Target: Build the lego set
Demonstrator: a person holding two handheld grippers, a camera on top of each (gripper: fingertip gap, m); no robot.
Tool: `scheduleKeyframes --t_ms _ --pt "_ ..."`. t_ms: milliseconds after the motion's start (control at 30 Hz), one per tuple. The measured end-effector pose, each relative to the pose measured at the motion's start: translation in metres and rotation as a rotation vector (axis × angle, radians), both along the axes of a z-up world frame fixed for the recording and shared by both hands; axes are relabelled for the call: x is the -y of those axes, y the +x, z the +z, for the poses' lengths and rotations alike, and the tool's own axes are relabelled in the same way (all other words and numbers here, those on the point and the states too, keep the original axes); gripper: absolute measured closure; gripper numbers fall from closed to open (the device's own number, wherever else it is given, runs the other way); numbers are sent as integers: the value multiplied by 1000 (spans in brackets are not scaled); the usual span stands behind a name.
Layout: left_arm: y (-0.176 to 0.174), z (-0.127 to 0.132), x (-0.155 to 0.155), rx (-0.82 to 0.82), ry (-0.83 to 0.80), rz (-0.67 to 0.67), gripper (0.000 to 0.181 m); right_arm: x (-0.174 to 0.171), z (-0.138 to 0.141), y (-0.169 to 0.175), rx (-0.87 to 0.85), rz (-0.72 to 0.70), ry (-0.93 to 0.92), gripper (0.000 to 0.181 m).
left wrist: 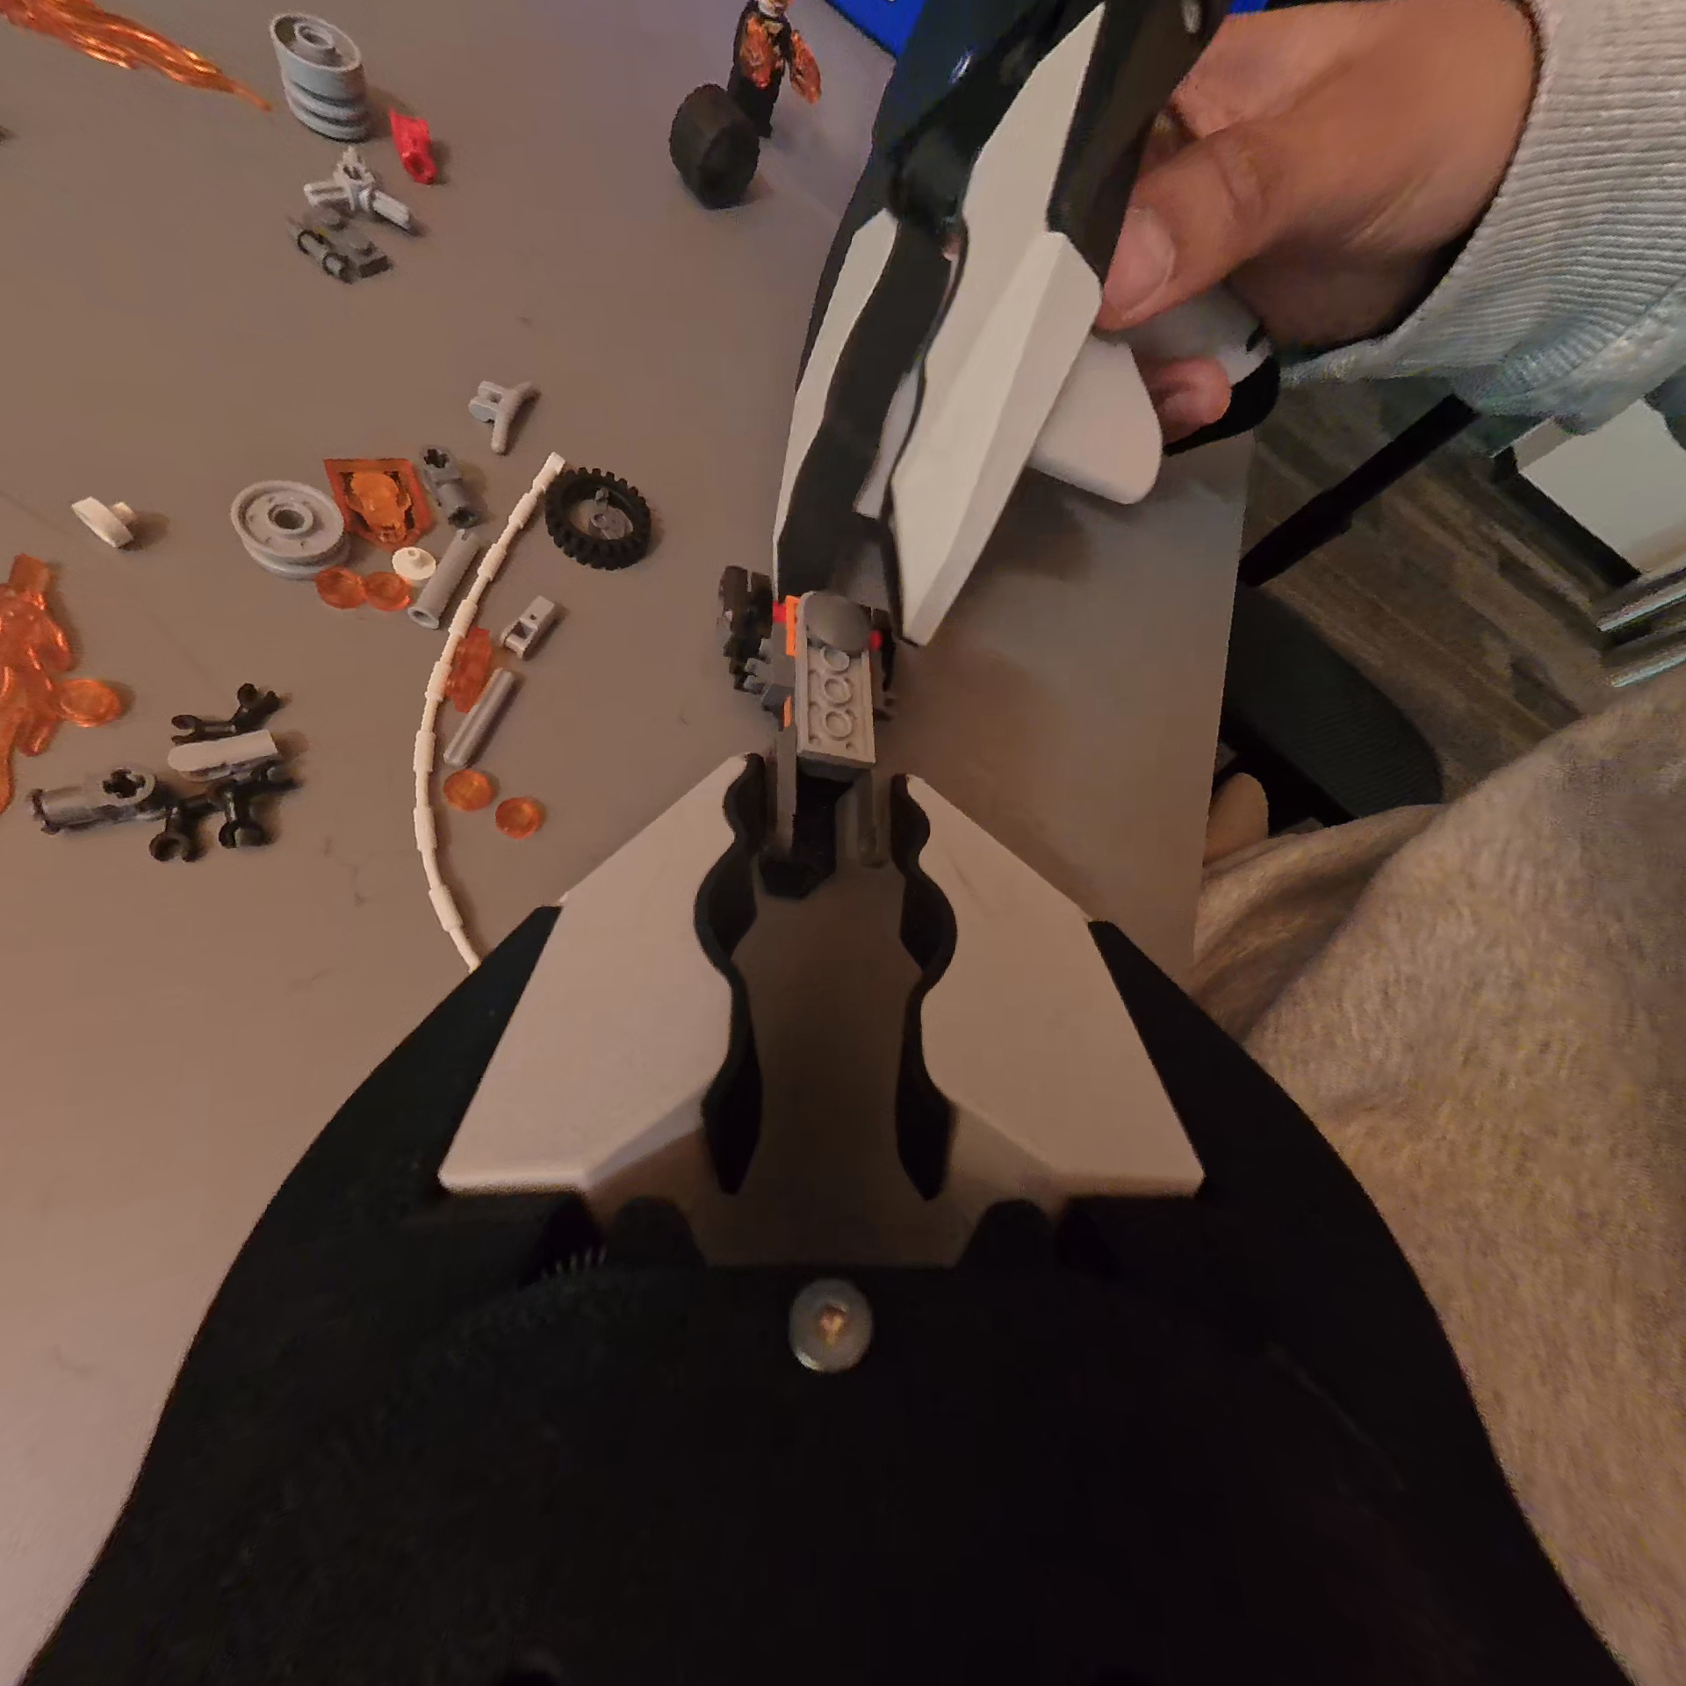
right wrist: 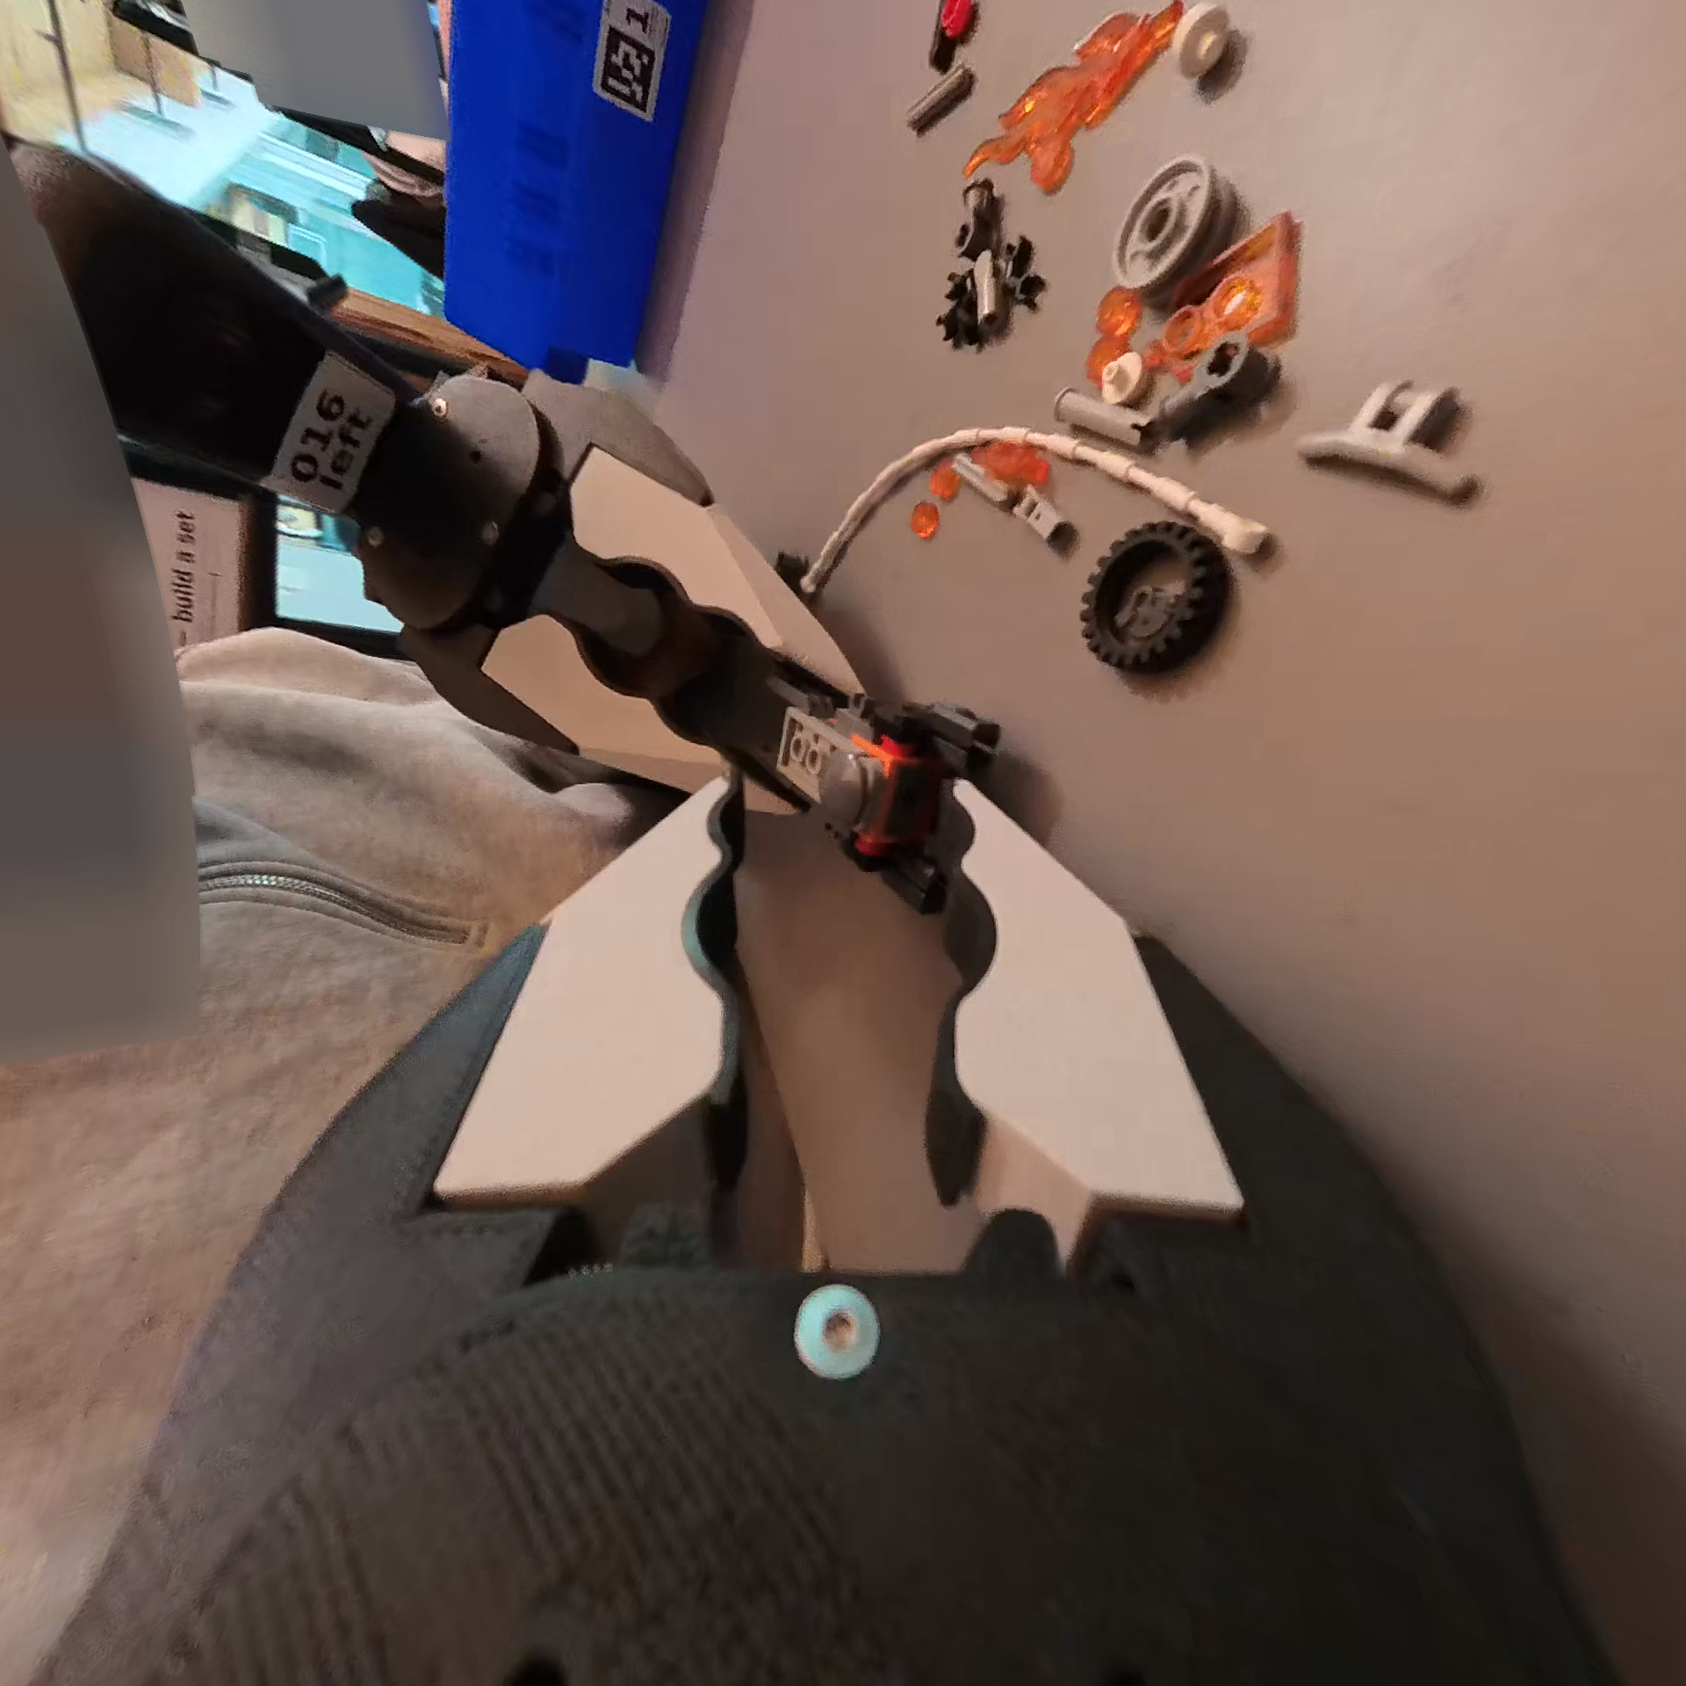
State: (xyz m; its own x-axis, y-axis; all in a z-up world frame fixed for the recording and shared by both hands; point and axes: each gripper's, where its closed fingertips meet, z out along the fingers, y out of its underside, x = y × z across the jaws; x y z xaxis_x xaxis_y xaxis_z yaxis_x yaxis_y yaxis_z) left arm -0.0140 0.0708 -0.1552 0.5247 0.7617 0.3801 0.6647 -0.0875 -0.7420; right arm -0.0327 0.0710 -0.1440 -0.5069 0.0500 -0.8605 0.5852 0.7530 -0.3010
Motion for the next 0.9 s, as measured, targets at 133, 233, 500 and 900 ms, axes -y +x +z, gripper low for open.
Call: scheduleKeyframes --t_ms 133,233,500,900 --pt "1 0 -2 -3 -6 -11 156 0 -1 -2 81 -36 1 145" --pt "2 0 -2 -5 -9 -18 156 -2 -7 -3 88 -47 23 158" --pt "1 -1 -3 4 -1 -21 156 -1 -9 -3 119 -58 35 157" --pt "1 -2 -2 12 -6 -18 156 0 -10 0 127 -21 122 158"
